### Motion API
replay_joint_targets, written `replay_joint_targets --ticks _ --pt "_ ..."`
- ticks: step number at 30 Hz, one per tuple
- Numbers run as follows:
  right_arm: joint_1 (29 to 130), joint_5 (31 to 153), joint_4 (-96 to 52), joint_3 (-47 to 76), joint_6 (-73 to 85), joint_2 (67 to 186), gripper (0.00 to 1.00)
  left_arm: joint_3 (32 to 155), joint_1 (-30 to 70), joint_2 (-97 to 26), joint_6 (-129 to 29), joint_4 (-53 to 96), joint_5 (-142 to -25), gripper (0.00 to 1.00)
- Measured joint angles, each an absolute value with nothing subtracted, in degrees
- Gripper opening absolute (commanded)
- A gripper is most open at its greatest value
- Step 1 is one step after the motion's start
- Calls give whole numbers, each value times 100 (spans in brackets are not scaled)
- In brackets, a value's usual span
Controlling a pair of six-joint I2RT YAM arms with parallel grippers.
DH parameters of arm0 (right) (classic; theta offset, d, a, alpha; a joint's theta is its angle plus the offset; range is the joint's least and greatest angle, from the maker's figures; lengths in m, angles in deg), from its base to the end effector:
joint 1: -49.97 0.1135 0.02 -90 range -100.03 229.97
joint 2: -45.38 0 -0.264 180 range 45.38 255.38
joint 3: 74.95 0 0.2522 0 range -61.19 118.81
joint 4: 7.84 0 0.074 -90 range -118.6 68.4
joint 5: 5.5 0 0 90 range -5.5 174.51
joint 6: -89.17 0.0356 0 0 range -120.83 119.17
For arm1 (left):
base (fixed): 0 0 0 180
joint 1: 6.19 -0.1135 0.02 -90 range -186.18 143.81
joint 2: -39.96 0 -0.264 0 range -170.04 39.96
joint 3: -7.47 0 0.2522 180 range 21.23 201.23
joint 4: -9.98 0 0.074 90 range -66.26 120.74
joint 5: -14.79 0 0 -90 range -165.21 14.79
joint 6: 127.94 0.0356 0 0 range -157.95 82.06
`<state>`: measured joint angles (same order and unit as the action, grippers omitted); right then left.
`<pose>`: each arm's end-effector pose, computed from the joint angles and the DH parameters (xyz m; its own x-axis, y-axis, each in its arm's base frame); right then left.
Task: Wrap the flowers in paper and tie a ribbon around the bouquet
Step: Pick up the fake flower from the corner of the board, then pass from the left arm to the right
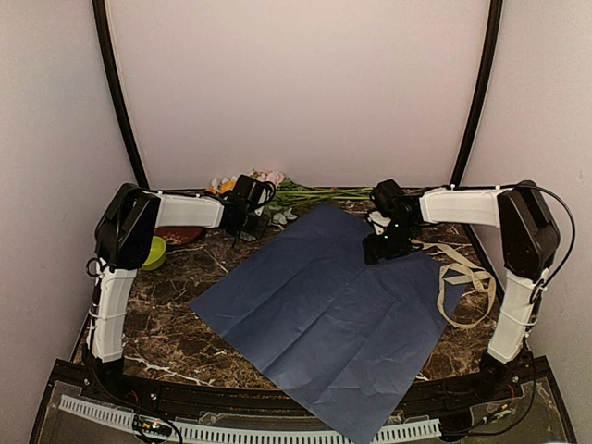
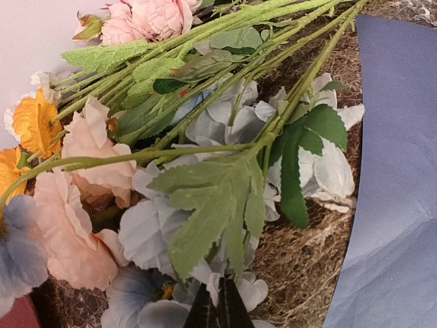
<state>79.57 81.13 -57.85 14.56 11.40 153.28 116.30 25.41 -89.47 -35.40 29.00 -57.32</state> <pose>0.3321 0.1863 0.1833 -0.8906 -0.2627 -0.3713 -0.2923 0.9560 0.0246 0.4374 -0.2563 0.1599 -0.5294 0.3752 -0.7609 0.3209 0.9188 0.2298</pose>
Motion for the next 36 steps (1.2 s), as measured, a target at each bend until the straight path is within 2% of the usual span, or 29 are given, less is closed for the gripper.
replay_joint_targets --ticks 6,13,20,23,30,36 --pt "7957 8137 -5875 1456 1061 15000 67 11053 2541 -8313 -3247 2674 -5595 0" --pt "7957 8353 -5892 1456 714 14143 68 10159 2519 -6451 -2749 2257 -5688 0" --pt "7962 9142 -5752 1482 122 13094 67 9152 2565 -4796 -2430 2089 -6137 0" --pt "8021 9590 -5660 1574 -134 12913 70 8813 2650 -4329 -2244 2089 -6526 0" --pt "8683 10292 -5509 1947 -626 13096 75 8557 3170 -3264 -1842 2220 -7533 0" --pt "9142 10318 -5466 2433 -825 14102 78 8446 3374 -2897 -1763 2235 -7883 0"
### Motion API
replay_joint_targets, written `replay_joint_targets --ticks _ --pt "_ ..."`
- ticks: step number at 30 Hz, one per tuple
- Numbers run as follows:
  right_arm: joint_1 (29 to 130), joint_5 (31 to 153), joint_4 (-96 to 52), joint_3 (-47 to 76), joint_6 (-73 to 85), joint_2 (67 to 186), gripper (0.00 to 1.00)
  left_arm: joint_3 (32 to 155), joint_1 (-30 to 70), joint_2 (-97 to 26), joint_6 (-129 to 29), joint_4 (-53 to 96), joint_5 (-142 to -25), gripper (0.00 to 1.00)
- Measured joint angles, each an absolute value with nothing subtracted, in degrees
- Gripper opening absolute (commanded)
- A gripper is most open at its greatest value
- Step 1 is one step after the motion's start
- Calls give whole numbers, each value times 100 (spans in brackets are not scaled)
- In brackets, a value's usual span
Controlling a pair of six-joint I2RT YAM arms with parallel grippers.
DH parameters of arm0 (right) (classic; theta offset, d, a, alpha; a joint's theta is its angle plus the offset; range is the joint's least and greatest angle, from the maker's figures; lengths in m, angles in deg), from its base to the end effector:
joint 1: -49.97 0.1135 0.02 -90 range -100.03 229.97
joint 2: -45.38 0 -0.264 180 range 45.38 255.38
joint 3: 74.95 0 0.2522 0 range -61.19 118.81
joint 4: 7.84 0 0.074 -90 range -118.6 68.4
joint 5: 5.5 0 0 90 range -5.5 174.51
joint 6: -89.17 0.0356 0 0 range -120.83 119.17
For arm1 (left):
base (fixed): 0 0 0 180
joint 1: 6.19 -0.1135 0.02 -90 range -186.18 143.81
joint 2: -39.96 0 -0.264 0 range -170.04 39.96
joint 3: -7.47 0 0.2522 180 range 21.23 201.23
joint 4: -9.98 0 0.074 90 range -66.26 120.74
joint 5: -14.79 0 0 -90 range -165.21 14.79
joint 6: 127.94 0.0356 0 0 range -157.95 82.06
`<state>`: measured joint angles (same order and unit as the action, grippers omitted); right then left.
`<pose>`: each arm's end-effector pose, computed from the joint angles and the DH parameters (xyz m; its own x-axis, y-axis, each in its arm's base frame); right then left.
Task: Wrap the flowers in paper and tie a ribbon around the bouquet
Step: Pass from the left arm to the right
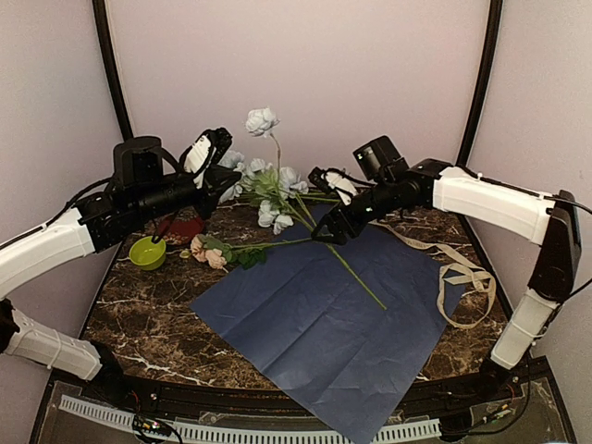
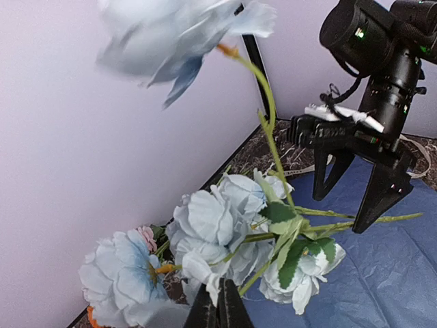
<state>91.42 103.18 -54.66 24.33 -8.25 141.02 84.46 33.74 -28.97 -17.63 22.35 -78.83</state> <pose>0.2744 0.2576 0.3185 -0.4050 -0.5209 -0.7514 -0.8617 0.4923 0.1232 0.2164 -0.1840 0.3870 0.1851 0.2968 -0.9368 0.6660 0.6631 0.3417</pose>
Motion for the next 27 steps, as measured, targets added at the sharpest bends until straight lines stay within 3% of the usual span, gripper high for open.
replay_joint_targets --ticks 3,4,6,7,11,14,18,21,22,25,27 --pt "9155 10344 -5381 2433 -724 14510 77 8314 3378 -2869 -1833 2233 -8027 0" --pt "9155 10360 -5326 2433 -676 14624 69 8282 3385 -2869 -1868 2233 -8062 0" --pt "9148 10436 -5160 2409 -508 14805 42 8238 3385 -2869 -1929 2229 -8119 0" --pt "9146 10504 -5042 2371 -451 14845 38 8225 3385 -2869 -1960 2213 -8161 0" --pt "9151 10910 -4522 2153 -123 14856 47 8183 3391 -2866 -2060 2176 -8257 0" --pt "9170 11112 -4148 1950 67 14858 47 8168 3391 -2864 -2099 2152 -8314 0" --pt "9238 11173 -3929 1842 152 14928 16 8161 3391 -2864 -2126 2100 -8331 0" --pt "9275 11173 -3829 1842 209 15004 0 8159 3391 -2864 -2126 2084 -8322 0" --pt "9275 11173 -3811 1842 268 15011 0 8155 3391 -2864 -2126 2084 -8309 5" --pt "9315 11098 -3789 1842 533 14985 0 8144 3393 -2864 -2150 2080 -8158 53" --pt "9266 10937 -3818 1825 876 14954 0 8144 3396 -2860 -2213 2073 -7931 71"
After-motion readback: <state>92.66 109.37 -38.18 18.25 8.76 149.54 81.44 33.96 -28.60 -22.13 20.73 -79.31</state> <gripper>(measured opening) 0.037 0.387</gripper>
